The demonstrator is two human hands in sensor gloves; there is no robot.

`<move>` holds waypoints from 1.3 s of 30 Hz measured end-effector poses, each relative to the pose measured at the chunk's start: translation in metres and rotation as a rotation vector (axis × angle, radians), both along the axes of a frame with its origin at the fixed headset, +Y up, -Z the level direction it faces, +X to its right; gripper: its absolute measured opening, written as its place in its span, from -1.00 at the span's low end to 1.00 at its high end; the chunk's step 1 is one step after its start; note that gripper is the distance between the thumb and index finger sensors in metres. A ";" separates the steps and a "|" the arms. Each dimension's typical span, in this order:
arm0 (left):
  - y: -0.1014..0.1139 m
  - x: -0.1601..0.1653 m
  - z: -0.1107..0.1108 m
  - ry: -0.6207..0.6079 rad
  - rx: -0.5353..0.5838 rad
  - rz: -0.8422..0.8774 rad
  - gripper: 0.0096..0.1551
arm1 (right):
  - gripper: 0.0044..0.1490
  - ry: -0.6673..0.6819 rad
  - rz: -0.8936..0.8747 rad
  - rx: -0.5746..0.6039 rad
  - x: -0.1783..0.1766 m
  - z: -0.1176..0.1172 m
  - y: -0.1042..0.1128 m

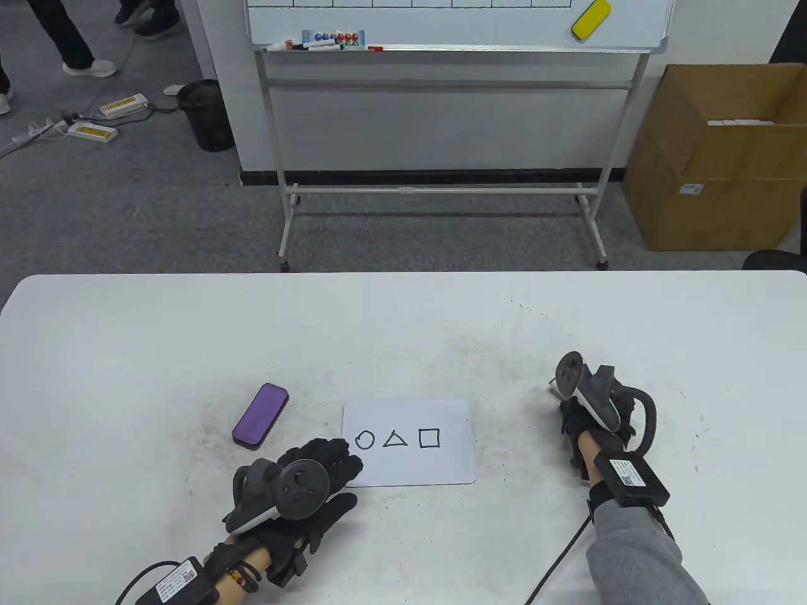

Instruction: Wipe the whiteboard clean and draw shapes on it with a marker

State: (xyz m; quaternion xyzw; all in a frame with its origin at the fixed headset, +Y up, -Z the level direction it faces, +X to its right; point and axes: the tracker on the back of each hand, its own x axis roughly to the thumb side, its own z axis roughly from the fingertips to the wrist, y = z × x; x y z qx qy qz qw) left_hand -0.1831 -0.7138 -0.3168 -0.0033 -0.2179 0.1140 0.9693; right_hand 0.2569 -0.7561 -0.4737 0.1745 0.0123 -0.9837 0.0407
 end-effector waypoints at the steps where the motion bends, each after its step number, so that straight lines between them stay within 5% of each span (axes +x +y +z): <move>1: 0.000 0.000 0.000 -0.001 -0.002 0.000 -0.28 | -0.36 -0.007 -0.011 0.011 0.000 -0.001 0.000; 18: 0.000 -0.002 0.001 0.002 -0.011 0.025 -0.25 | -0.27 -0.007 -0.009 -0.072 0.000 -0.005 0.004; 21: 0.000 -0.002 0.001 0.003 -0.013 0.031 -0.25 | -0.25 0.006 -0.021 -0.016 0.001 0.001 0.014; 23: 0.000 -0.002 0.001 0.000 -0.016 0.031 -0.25 | -0.23 0.027 -0.080 0.085 -0.002 0.010 0.030; 30: -0.001 -0.002 0.003 0.010 -0.031 0.025 -0.24 | -0.18 0.164 -0.188 0.118 -0.037 0.059 0.074; 39: -0.005 -0.004 0.005 0.038 -0.049 0.000 -0.21 | -0.03 0.351 -0.276 0.131 -0.091 0.124 0.070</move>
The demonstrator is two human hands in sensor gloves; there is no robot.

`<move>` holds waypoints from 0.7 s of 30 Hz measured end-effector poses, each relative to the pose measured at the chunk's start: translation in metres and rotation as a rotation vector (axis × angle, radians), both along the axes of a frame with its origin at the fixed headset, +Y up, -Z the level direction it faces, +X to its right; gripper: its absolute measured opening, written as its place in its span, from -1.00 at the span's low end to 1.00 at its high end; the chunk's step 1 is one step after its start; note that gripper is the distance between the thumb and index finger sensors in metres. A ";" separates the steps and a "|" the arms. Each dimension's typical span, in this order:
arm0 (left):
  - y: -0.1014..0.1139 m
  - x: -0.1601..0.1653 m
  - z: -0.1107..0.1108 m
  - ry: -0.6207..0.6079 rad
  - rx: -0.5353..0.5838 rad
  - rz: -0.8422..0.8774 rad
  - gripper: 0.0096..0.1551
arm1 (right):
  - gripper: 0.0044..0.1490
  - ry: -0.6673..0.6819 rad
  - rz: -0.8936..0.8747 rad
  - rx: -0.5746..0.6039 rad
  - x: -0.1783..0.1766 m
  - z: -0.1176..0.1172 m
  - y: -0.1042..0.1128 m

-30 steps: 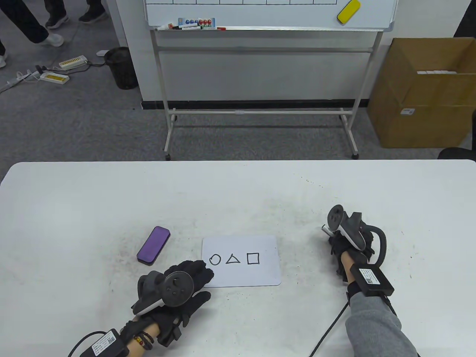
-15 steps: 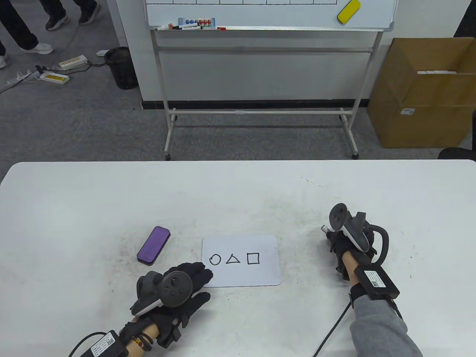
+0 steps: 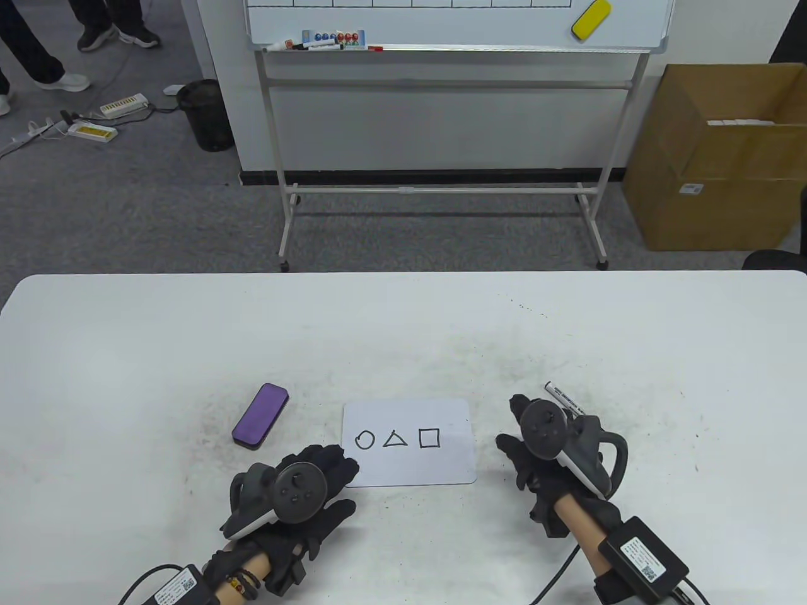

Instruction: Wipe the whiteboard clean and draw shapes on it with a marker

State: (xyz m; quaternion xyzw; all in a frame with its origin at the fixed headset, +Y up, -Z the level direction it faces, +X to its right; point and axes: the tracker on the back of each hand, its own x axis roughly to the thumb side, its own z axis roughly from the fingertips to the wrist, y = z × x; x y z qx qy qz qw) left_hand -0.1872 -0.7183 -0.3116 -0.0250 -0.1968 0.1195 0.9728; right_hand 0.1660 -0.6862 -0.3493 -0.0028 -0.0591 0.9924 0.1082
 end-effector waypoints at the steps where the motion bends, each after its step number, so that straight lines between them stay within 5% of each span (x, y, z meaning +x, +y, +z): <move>1: -0.001 -0.001 0.000 0.009 -0.006 -0.005 -0.20 | -0.01 0.013 0.001 -0.003 -0.004 0.004 -0.002; 7: -0.006 -0.007 -0.003 0.048 -0.013 -0.023 -0.18 | 0.05 0.088 0.021 -0.021 -0.022 0.026 -0.020; 14: -0.011 -0.010 -0.007 0.065 -0.024 -0.044 -0.18 | 0.14 0.190 0.154 -0.170 -0.034 0.028 -0.055; 21: -0.016 -0.009 -0.009 0.058 -0.042 -0.057 -0.18 | 0.13 0.197 0.083 -0.191 -0.034 0.030 -0.054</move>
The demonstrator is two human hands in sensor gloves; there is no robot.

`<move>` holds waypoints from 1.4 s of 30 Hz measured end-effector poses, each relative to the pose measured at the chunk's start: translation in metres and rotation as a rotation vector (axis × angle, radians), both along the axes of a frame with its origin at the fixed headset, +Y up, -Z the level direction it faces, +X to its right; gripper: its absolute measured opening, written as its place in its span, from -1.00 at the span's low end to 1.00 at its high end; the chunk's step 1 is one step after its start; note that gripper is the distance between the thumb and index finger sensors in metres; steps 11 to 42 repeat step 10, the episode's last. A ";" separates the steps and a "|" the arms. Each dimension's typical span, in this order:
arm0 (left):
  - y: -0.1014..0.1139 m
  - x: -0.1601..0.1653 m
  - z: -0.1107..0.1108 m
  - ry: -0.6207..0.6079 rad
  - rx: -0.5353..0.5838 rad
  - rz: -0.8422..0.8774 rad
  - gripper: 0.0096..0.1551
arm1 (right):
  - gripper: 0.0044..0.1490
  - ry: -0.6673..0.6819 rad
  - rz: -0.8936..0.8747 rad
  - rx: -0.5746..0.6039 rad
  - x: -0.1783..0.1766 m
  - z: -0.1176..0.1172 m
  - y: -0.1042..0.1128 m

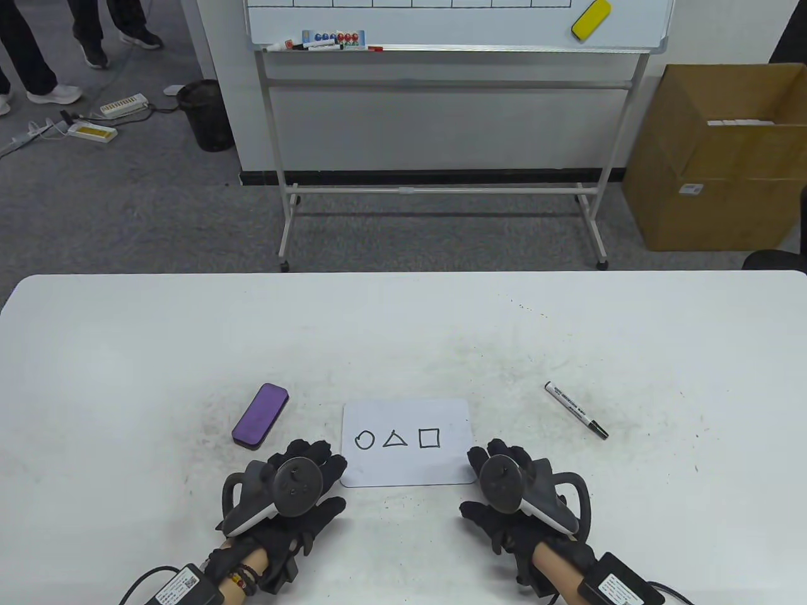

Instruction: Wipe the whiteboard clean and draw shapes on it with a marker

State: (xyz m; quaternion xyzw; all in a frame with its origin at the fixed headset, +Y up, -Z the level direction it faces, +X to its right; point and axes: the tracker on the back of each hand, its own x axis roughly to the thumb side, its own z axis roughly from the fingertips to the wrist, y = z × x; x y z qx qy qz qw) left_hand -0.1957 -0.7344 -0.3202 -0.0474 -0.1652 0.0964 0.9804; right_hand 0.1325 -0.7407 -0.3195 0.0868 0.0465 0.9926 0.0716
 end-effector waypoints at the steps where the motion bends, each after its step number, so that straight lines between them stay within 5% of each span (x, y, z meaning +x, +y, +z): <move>1: 0.000 0.001 0.000 -0.003 -0.002 -0.001 -0.18 | 0.13 -0.001 0.001 0.002 0.000 0.000 0.000; 42: -0.004 0.006 0.001 -0.023 -0.016 -0.020 -0.18 | 0.13 -0.023 -0.008 -0.008 0.004 -0.001 0.001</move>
